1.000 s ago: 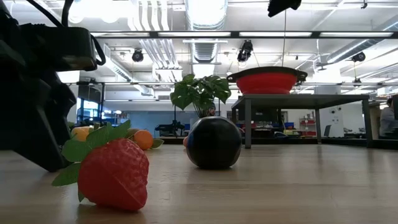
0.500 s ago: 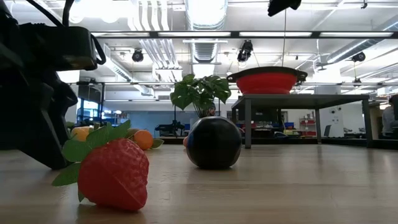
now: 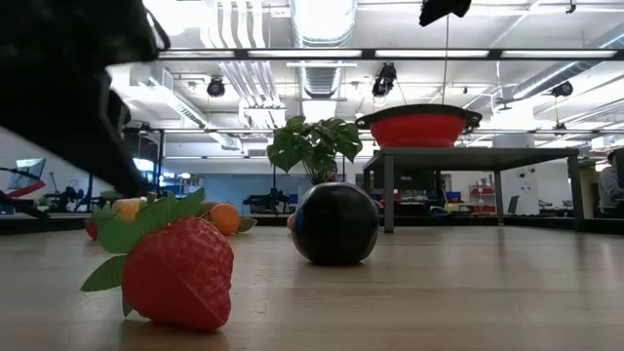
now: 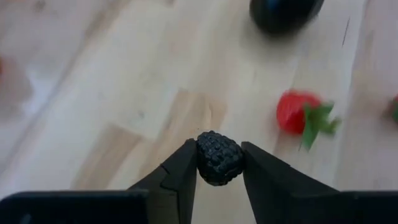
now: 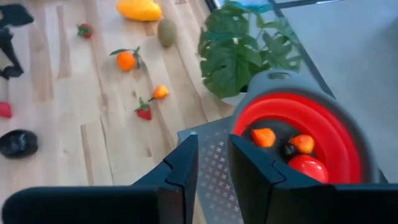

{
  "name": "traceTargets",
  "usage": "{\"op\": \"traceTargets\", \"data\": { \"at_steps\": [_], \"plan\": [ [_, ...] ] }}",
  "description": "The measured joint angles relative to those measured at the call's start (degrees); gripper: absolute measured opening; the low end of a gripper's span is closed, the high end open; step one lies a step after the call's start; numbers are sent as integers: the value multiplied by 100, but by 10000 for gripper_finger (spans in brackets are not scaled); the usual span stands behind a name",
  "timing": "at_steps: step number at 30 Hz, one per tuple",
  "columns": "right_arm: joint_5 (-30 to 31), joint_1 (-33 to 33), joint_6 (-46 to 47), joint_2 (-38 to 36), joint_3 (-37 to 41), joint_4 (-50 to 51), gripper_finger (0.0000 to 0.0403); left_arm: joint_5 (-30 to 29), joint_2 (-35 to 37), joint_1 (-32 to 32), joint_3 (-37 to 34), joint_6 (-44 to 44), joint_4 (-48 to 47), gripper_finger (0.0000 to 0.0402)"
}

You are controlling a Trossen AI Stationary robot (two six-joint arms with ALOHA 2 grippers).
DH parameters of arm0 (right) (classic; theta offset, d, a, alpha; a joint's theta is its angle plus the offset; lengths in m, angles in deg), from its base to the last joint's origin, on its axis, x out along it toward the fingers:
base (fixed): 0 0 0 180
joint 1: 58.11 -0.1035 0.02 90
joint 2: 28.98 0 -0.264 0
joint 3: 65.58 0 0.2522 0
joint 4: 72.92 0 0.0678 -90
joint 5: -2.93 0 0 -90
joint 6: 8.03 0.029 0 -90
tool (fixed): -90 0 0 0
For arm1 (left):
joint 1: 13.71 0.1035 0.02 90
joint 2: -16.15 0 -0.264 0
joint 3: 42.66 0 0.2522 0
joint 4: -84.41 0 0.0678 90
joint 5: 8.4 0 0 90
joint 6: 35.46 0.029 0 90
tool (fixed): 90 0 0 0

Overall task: Pick & Place Fruit
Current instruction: Put the blackberry into the red strainer bowl on the shelf

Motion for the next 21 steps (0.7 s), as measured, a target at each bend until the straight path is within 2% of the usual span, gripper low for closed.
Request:
{"op": "traceTargets", "data": {
  "at_steps": [6,13,16,21],
  "plan": [
    [-13,-686,-83,0,492,-361,75,-563,285,9,0,447,544,115],
    [114,-1920,-139,-33,1269,-1035,97,-744,395,107,-182,2001,2347,114],
    [538,-2524,-150,-80,1595,-1396,106,-547,397,270,-348,2587,3236,113],
    [1526,-3498,-224,-103,2106,-1880,119,288,397,723,-723,3246,4700,113]
  ]
}}
